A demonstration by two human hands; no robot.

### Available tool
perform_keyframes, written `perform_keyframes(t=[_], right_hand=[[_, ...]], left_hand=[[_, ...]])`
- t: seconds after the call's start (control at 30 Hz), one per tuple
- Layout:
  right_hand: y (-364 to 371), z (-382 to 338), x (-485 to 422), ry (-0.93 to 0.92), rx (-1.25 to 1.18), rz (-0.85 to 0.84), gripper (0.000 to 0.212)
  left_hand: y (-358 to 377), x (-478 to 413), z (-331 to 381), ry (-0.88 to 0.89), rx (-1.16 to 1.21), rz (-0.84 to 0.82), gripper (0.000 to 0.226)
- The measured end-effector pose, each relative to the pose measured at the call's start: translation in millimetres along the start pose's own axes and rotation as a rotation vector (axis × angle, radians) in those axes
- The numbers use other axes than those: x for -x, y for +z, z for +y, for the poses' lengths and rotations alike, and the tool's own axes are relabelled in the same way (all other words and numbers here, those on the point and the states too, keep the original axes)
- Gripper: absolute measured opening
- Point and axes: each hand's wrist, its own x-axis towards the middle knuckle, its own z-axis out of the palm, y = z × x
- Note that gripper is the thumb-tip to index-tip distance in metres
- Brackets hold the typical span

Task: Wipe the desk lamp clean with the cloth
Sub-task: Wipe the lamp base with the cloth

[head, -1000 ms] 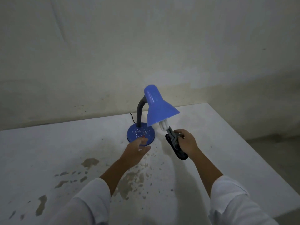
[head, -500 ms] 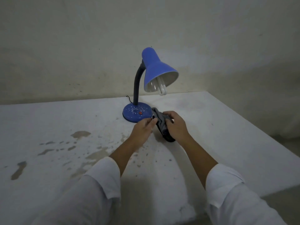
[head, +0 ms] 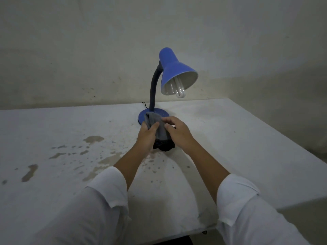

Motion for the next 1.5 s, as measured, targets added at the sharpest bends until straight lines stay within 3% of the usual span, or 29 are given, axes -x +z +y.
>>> perform_keyframes(t=[0.13,0.3,0.4,0.47,0.6,0.77,0.87,1.37,1.5], right_hand=[[-3,14,-19,0.053,0.052,0.014,0.027],[-1,42,-46,0.106,0.355,0.006,0.036],[4,50,-59,0.099,0.501,-0.036,0.046],[9,55,-66,0.085,0.557,-0.073,0.052],[20,66,-76,0.089,0.577,-0.076,0.066],[25,73,-84,0.066,0.605,-0.005,0.066],[25,75,-87,0.071,0.584,0.04,0.063],[31,76,-88,0.054,0.639,0.109,0.056],[30,77,-87,0.05,0.633,0.107,0.056]], left_hand=[[-18,-27,2,-0.038,0.008,0.079,0.046],[-52,-75,22,-0.012,-0.041,0.232,0.027],[-69,-106,30,0.079,-0.253,0.28,0.009],[-74,-126,34,0.148,-0.458,0.285,0.01],[-70,-154,32,0.304,-0.801,0.253,0.017],[-62,-184,19,0.406,-0.938,0.063,0.027],[-54,-188,7,0.369,-0.961,-0.055,0.029],[-58,-144,-19,0.543,-1.05,0.062,0.029],[-59,-131,-29,0.618,-1.075,-0.011,0.033]])
